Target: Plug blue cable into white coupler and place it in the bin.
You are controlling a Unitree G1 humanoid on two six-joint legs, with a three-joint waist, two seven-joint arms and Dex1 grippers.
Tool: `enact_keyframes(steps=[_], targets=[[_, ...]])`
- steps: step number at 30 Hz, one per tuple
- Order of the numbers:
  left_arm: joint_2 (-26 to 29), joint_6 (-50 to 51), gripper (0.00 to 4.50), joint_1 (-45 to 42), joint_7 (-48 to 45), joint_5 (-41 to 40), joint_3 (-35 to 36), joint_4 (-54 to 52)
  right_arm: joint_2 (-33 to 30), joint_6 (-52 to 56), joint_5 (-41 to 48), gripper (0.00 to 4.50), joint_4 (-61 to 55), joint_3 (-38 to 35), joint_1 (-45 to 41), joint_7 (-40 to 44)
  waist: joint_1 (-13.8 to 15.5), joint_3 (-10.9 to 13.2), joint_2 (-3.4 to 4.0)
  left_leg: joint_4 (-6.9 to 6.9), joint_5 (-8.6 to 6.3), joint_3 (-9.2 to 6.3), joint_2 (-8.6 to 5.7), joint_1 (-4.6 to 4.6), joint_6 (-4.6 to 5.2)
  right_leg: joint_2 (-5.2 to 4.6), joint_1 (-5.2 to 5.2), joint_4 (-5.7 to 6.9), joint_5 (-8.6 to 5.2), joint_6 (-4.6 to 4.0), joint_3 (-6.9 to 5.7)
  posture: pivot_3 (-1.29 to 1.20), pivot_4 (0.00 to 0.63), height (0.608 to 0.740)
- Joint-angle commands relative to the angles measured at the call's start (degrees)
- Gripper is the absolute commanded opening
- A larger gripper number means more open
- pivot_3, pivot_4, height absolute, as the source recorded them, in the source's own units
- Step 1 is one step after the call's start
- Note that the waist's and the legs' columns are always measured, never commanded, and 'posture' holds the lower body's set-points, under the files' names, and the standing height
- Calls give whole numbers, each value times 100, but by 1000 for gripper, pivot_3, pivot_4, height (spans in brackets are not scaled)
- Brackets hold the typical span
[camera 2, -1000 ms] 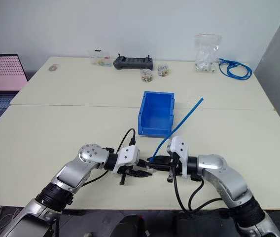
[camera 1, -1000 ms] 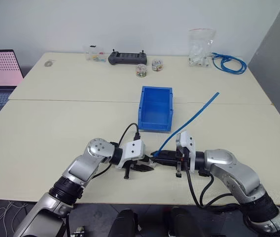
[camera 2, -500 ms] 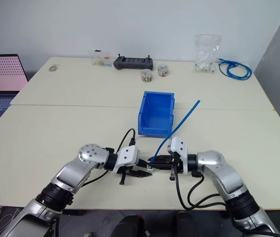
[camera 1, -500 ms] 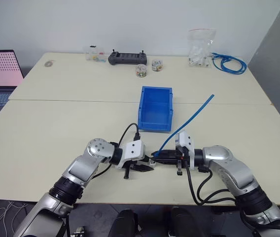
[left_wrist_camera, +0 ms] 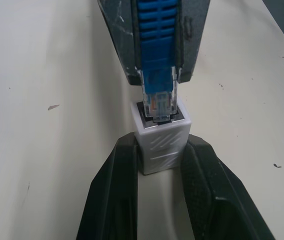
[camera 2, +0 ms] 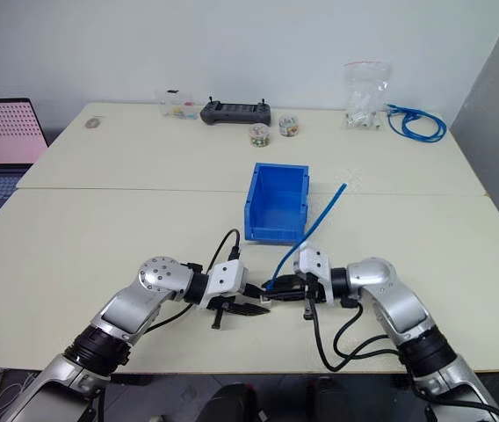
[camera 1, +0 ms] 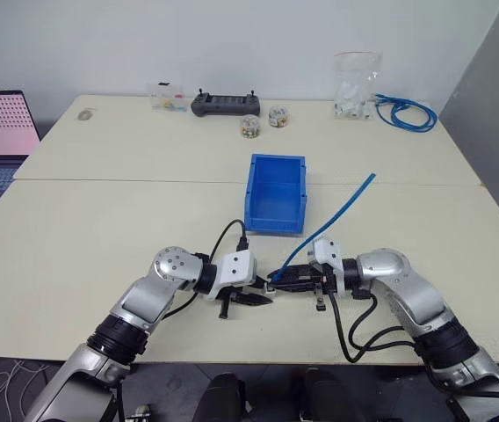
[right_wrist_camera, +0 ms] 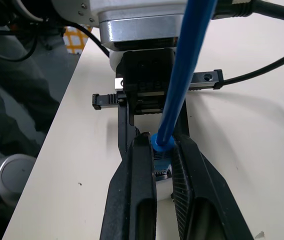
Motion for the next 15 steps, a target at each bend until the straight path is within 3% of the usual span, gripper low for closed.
enact_keyframes(steps=[1,15], targets=[[0,-61,875,7,-8,114,3,109,-35,-71,-196,144,174,260,-135,340,0,-1,0,0,0,-2,1,1,0,0,2,0,0,0,-1,0,150,740],[7,-97,873,69,11,123,7,79,-6,-57,-332,144,184,441,-239,631,0,-2,0,0,0,-2,0,1,0,0,2,0,1,-2,-1,0,150,740]])
